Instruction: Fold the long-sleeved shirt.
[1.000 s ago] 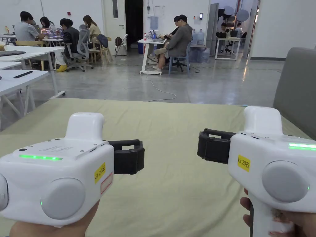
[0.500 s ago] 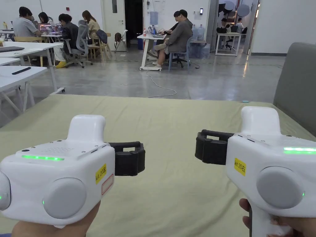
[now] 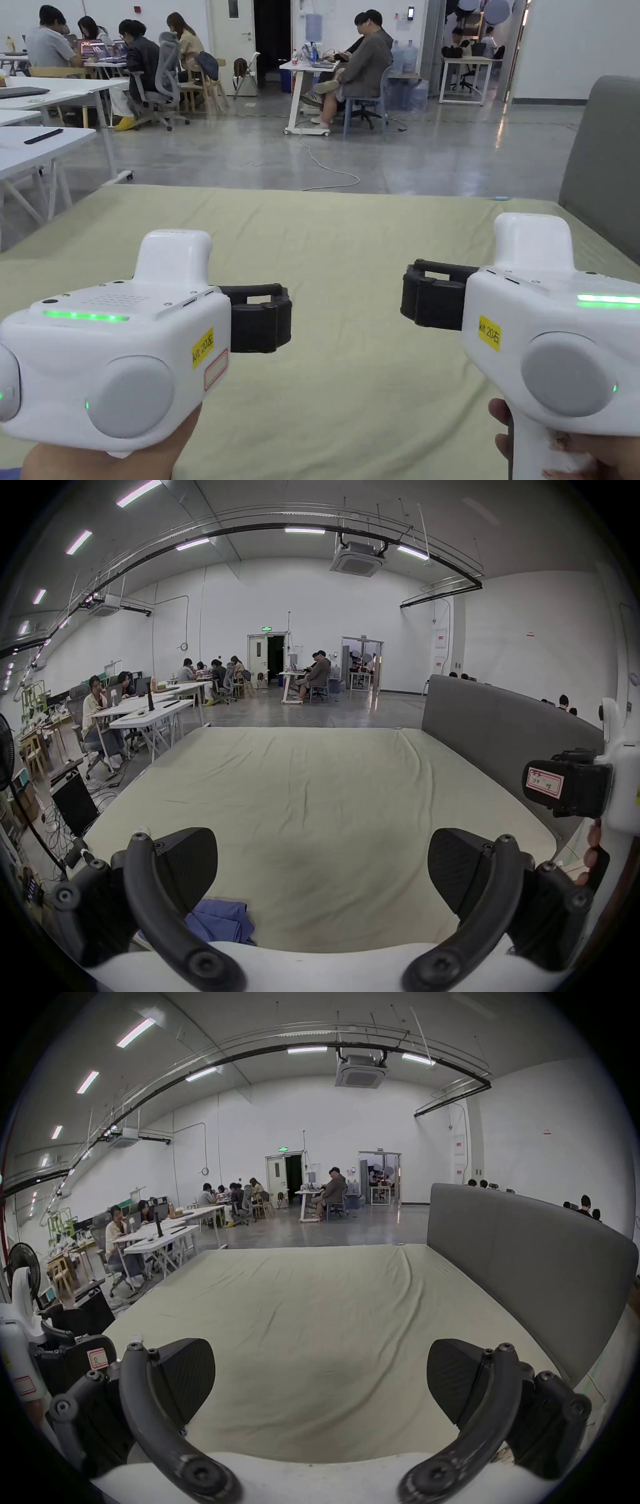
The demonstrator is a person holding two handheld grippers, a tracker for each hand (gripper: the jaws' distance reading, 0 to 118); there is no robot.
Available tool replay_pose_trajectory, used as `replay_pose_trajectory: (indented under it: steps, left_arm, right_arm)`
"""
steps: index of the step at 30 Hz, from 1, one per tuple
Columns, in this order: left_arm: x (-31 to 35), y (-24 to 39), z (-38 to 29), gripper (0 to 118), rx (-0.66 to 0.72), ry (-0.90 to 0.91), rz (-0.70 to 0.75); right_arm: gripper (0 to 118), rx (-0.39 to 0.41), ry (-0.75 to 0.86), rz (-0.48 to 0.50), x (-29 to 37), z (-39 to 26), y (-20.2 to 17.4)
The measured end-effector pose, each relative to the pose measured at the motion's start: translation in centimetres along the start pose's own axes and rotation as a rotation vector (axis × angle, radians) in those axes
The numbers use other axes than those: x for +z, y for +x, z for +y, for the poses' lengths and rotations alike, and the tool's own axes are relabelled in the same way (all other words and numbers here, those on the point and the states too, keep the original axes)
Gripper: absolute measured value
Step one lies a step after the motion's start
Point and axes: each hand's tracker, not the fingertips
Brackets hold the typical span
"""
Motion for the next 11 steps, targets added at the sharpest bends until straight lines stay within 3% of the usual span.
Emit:
replay_pose_trajectory:
  steps: [11]
  left_arm:
    - [-0.66,-0.08,-0.09,118,-0.004,-0.011,-0.006]
  right_arm:
    - [118,0.021,-0.01,0.002,-0.77,-0.2,-0.42]
